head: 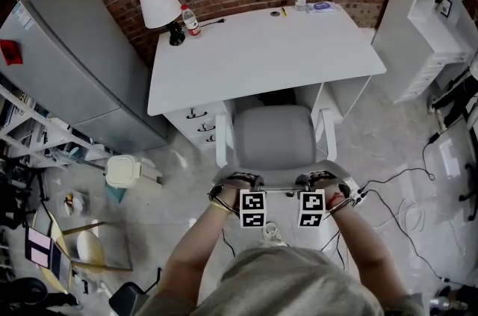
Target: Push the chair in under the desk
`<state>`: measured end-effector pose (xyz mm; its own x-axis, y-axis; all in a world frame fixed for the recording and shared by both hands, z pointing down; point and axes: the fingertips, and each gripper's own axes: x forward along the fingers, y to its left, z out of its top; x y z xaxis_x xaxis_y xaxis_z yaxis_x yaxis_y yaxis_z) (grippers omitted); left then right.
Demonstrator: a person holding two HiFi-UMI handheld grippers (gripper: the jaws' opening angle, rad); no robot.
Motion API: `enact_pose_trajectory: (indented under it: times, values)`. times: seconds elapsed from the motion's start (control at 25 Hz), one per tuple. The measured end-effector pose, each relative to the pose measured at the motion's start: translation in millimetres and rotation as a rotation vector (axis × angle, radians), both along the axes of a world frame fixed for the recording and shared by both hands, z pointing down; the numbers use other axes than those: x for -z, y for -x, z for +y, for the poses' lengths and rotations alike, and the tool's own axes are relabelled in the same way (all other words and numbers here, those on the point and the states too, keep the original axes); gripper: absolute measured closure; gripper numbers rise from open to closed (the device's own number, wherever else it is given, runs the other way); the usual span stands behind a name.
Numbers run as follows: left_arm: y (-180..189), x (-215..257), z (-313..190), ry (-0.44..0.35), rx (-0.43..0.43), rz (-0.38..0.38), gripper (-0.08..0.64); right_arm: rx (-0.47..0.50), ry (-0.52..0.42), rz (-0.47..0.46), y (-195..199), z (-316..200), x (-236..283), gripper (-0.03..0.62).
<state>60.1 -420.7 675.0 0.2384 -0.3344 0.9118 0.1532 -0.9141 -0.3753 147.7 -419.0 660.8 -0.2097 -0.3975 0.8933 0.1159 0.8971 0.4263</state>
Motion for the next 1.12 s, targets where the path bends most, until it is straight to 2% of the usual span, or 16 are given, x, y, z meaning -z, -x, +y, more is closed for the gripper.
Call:
enact_pose_trajectory:
  times: [0.72, 1.12]
  values:
    - [-11.8, 1.3, -7.8, 0.001, 0.029, 0.002, 0.548, 0.022, 0.009, 0.009, -12.2, -10.6, 0.7, 0.583]
    - [-32.6, 0.8, -20.3, 0.000, 0.073, 0.009, 0.548, 0.057, 0.007, 0.018, -32.6, -29.2, -0.3, 0.583]
